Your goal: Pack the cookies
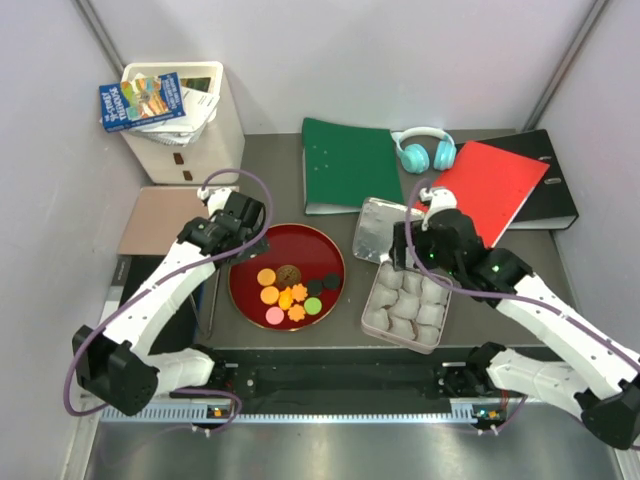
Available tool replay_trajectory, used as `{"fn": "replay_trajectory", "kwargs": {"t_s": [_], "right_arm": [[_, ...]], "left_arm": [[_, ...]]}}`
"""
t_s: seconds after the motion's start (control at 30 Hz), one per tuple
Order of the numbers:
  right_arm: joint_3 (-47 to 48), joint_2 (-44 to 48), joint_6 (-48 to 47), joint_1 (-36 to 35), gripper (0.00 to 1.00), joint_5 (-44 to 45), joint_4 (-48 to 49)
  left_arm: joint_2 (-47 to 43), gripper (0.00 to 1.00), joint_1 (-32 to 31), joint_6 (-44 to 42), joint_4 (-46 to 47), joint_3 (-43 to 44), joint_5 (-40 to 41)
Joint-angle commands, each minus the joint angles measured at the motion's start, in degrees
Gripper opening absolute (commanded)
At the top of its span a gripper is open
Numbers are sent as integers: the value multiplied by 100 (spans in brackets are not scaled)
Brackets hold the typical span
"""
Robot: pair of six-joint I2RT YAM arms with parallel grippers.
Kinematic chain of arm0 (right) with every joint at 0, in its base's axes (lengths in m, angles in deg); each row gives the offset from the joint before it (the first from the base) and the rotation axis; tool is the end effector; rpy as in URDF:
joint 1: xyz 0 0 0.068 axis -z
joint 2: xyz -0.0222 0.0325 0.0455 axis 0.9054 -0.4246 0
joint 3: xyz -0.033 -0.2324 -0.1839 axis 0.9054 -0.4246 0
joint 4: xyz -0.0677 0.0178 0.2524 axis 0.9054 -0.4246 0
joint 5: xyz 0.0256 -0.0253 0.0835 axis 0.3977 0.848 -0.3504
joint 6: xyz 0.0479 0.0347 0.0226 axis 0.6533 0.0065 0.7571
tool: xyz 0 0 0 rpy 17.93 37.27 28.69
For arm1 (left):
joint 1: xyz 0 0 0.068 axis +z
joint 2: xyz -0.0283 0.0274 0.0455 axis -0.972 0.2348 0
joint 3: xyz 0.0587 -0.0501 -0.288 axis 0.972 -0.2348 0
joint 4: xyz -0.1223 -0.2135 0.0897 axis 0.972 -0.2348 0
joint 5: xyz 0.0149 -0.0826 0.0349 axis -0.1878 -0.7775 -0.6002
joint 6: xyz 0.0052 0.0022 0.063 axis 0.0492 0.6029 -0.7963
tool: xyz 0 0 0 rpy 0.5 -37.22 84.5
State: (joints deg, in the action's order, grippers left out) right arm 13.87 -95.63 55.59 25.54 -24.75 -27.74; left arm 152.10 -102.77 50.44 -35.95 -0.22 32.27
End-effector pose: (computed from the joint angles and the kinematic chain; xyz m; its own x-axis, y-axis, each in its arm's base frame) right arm 0.1608 0.1195 0.3253 -0.6404 -0.0901 -0.7628 -0.3042 0.9416 0.1442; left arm 0.2097 -0.0793 0.3117 -0.7061 -0.3414 -0.6204 -0.4012 0.9148 -0.0469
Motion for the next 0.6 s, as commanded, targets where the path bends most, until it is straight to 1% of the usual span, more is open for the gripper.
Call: {"fn": "replay_trajectory", "kwargs": {"t_s": [0.0,0.03,0.1,0.17,0.2,0.23,0.3,0.33,0.43,0.57], "right_arm": [[-663,180,396,232,99,492,958],[-665,224,342,259,99,-201,935],[-909,399,131,259,99,-821,1424],[-1051,723,183,259,99,-929,1611],[-1130,812,166,268,99,-946,1690],[-1148,882,122,259,99,-1051,1804],[-1079,883,104,259,99,-1087,1744],[-1052,848,43,259,99,-1113,1630],[-946,690,-45,259,99,-1254,1375],[-972,698,-19,268,99,-1333,1348]], "left_arm": [[-54,99,-19,-566,-206,471,264],[-229,99,-19,-810,-127,445,177],[-527,99,33,-857,-12,226,246],[-556,99,340,-647,-231,67,220],[-486,99,489,-559,-571,23,176],[-459,99,838,-436,-714,-90,150],[-476,99,1200,-391,-908,-240,97],[-537,99,1498,-452,-935,-389,44],[-661,99,1633,-435,-848,-617,-35],[-591,99,1633,-549,-769,-584,-219]]}}
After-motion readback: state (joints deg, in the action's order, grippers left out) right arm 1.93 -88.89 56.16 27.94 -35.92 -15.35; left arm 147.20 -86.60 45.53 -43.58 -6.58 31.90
